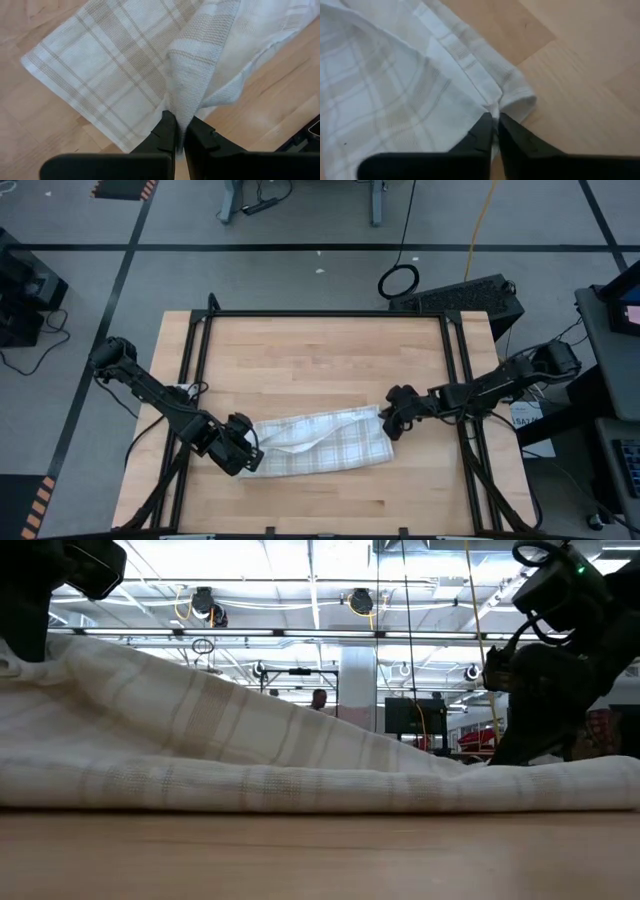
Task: Roll towel
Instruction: Roll the white kitchen towel
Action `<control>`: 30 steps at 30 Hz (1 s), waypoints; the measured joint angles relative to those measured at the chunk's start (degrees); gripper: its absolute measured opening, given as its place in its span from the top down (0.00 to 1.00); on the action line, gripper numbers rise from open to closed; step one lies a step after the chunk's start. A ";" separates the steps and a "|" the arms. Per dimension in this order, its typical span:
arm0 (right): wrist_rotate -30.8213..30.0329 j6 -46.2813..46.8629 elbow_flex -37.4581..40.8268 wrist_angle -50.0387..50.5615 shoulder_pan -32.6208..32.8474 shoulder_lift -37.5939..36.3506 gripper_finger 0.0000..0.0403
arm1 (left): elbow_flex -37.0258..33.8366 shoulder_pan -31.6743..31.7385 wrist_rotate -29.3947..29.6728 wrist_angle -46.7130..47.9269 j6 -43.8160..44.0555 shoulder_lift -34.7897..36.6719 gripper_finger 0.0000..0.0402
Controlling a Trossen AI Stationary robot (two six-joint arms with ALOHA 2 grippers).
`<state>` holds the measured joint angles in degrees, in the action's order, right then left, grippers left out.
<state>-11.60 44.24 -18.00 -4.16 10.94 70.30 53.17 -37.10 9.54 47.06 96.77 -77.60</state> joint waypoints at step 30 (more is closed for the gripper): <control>4.88 -0.16 -2.16 2.67 -1.09 -2.61 0.98 | 6.32 -0.15 0.13 9.73 -4.24 0.09 0.95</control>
<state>-6.71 44.08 -20.16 -1.49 9.85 67.69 59.48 -37.26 9.67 56.79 92.53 -77.52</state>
